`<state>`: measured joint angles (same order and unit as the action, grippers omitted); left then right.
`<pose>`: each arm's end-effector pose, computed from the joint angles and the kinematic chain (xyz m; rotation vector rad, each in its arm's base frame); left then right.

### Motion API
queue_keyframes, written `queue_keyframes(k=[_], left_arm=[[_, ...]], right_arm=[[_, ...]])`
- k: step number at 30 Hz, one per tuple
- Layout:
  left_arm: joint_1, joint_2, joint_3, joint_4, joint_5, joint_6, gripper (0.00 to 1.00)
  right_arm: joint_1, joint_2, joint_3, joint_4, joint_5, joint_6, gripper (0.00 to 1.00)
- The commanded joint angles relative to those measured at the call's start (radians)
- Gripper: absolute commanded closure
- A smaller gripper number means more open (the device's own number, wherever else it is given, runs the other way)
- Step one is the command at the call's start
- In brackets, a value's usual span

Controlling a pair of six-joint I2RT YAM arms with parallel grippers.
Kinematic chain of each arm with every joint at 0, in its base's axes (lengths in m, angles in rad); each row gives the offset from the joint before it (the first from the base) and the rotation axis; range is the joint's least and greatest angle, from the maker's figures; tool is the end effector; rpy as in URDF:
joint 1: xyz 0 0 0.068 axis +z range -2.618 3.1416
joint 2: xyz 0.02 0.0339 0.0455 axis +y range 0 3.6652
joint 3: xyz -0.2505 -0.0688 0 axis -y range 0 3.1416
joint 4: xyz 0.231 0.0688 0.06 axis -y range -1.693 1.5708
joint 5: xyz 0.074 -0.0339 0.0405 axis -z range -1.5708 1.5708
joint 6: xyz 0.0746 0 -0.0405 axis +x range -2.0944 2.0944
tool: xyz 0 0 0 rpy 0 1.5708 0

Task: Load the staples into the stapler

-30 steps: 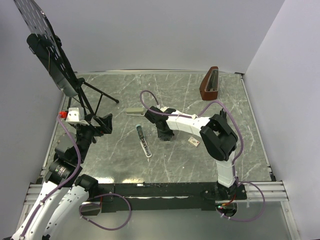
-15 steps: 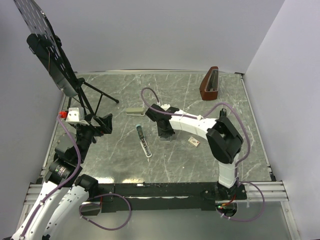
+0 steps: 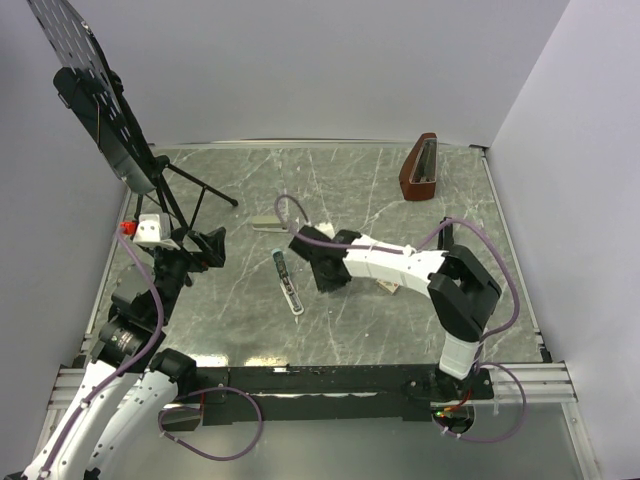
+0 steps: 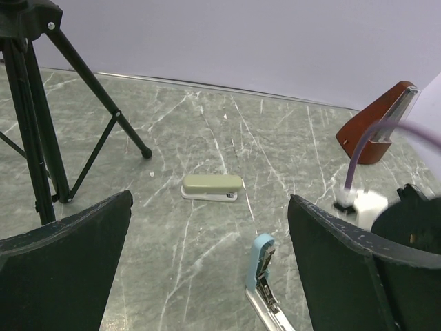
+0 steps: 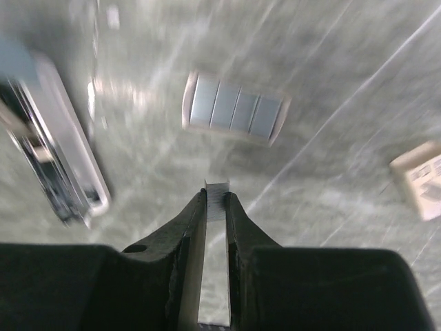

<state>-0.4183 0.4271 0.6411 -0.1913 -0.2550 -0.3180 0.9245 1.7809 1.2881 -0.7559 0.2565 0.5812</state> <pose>0.1458 -0.0442 0.3283 -0.1252 1.5565 -0.3848 0.2261 0.2683 0.1634 -0.4104 2.7027 0.0464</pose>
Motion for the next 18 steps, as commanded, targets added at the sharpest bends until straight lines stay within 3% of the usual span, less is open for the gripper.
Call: queue_keyframes(k=[1,18], left_arm=[[0.0,0.009,-0.006,0.035,0.013,0.003,0.01],[0.001,0.025,-0.006,0.035,0.014,0.002,0.01]], right_arm=[[0.066,-0.067,-0.064,-0.004,-0.017,-0.03,0.83],[0.12,0.002,-0.148,0.072,-0.112,-0.029,0.76]])
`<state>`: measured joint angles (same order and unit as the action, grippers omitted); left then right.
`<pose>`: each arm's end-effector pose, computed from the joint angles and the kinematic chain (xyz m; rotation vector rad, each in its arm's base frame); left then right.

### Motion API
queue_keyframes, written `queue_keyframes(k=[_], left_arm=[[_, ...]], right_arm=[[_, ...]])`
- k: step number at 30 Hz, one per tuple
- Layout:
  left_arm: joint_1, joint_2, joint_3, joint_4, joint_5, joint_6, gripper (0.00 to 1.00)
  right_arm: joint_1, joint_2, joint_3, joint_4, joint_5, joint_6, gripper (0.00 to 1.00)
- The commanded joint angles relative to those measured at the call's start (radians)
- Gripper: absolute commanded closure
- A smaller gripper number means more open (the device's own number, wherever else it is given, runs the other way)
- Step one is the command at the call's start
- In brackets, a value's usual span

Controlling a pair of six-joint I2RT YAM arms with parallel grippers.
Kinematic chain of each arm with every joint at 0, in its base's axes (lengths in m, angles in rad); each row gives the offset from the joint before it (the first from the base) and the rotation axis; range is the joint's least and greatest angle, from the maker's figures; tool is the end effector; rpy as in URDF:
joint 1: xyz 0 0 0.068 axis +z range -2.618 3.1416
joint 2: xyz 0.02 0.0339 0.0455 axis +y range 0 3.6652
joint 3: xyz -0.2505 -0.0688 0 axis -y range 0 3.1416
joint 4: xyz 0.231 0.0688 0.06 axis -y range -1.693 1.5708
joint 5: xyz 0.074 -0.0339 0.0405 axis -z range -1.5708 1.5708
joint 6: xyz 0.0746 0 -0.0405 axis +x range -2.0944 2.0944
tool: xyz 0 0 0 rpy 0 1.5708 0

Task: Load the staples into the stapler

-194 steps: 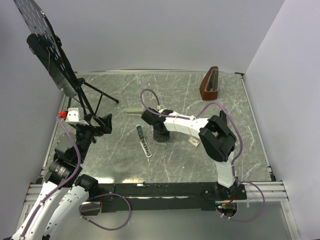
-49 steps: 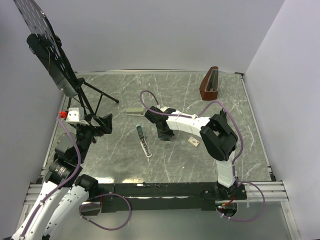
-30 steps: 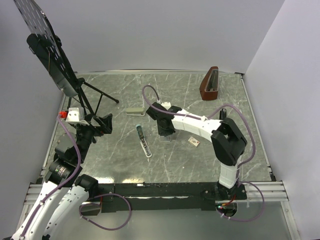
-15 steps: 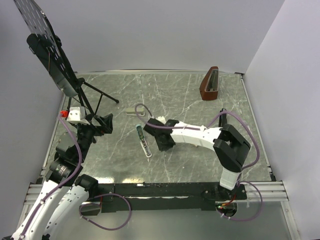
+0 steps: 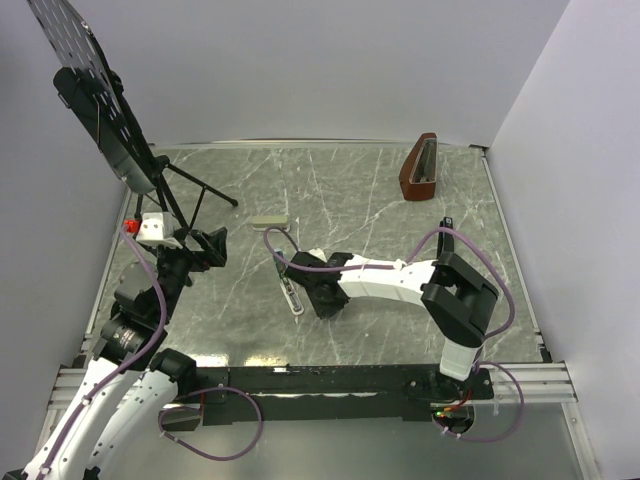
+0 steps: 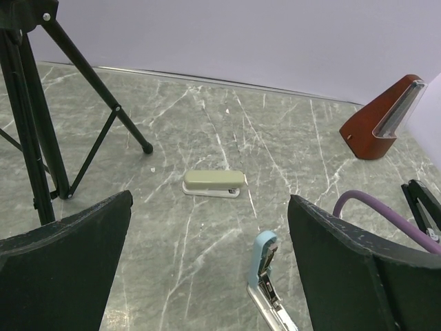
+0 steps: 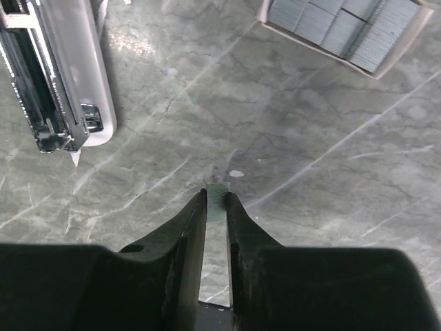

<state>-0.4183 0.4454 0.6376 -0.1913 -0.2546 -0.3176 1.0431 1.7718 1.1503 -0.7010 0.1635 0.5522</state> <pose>0.1497 -0.0460 0.3246 -0.1218 1.5777 -0.3776 0.1762 0.2782 0.1302 -0.6644 2.7722 0.0915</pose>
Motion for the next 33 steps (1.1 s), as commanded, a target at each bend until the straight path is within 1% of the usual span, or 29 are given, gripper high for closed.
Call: queue_keyframes(k=[1,8,13,22,33], left_arm=[[0.001,0.007,-0.003,0.035,0.015,0.002,0.01],[0.001,0.006,-0.003,0.035,0.015,0.003,0.01],[0.001,0.006,-0.003,0.035,0.015,0.002,0.01],[0.001,0.007,-0.003,0.033,0.017,0.002,0.01],[0.001,0.009,-0.003,0.032,0.015,0.002,0.01]], right_arm=[[0.001,0.012,-0.011,0.014,-0.022,0.0,0.76],[-0.002,0.026,0.003,-0.008,-0.038,0.018,0.71],[-0.029,0.017,-0.011,-0.002,-0.064,0.04,0.67],[-0.069,-0.008,-0.023,0.009,-0.116,0.104,0.66],[-0.072,0.029,0.005,-0.011,-0.091,0.111,0.66]])
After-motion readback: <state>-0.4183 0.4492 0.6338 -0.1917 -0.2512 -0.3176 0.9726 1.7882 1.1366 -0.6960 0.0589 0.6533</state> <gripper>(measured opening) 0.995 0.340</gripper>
